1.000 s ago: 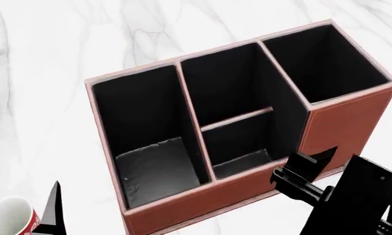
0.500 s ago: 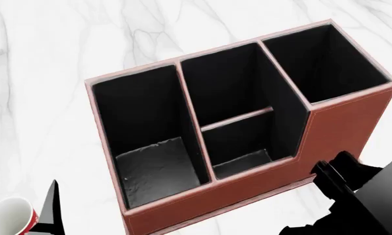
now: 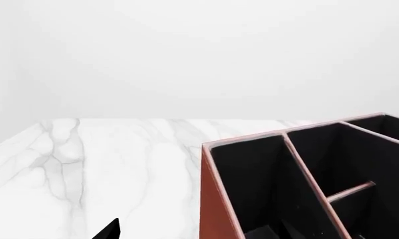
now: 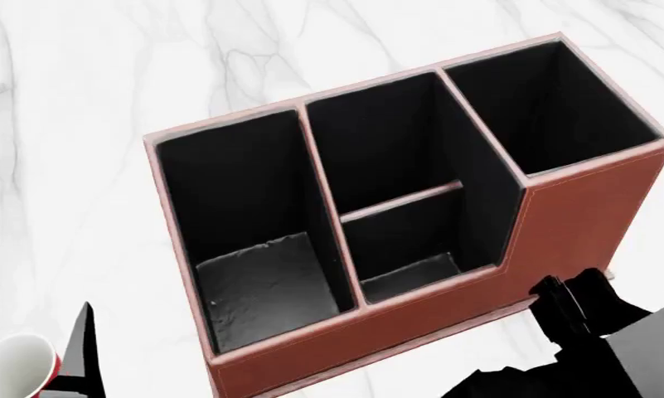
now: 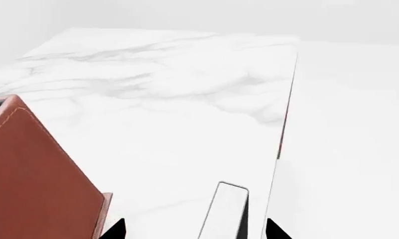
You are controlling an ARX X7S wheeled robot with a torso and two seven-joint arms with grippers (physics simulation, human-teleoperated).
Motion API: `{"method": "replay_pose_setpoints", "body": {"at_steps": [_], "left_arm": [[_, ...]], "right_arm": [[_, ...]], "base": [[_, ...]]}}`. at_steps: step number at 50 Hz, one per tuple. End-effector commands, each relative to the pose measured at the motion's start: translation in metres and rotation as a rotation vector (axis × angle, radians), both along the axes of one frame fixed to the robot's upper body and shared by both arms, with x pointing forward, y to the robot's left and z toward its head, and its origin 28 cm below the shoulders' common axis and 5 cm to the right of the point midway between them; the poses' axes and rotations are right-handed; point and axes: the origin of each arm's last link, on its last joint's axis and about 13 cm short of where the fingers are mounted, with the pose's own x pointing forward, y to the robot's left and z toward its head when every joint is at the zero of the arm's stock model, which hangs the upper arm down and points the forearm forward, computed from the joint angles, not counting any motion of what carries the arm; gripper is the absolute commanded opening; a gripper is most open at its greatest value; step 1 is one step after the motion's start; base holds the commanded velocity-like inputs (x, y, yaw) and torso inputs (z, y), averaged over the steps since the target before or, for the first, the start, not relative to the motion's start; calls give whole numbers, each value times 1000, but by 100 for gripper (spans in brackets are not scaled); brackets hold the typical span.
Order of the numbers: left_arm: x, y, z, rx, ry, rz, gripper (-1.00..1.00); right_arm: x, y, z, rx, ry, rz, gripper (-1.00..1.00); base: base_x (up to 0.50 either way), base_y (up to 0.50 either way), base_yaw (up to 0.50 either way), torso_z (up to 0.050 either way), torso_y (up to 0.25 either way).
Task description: Pick up the book and place it in the left compartment of the caddy.
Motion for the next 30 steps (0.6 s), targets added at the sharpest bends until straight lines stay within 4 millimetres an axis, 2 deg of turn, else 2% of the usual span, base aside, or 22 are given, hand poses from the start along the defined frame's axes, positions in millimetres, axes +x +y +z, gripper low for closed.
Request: {"method": "replay_pose_setpoints", "body": {"at_steps": [1, 9, 14, 30], "left_arm": [[0, 2, 3, -23, -48, 7, 100], [0, 3, 3, -26, -50, 8, 100], [0, 3, 3, -25, -49, 7, 100], [-1, 5, 5, -33, -52, 12, 100]], "right_arm": [[3, 3, 6, 125, -70, -85, 100], [10, 9, 3, 154, -57, -93, 100], [16, 2, -2, 180, -74, -166, 100], [37, 8, -6, 210, -67, -172, 100]], "base": [[0, 0, 0, 0, 0], [0, 0, 0, 0, 0], [0, 0, 0, 0, 0], [0, 0, 0, 0, 0]]}}
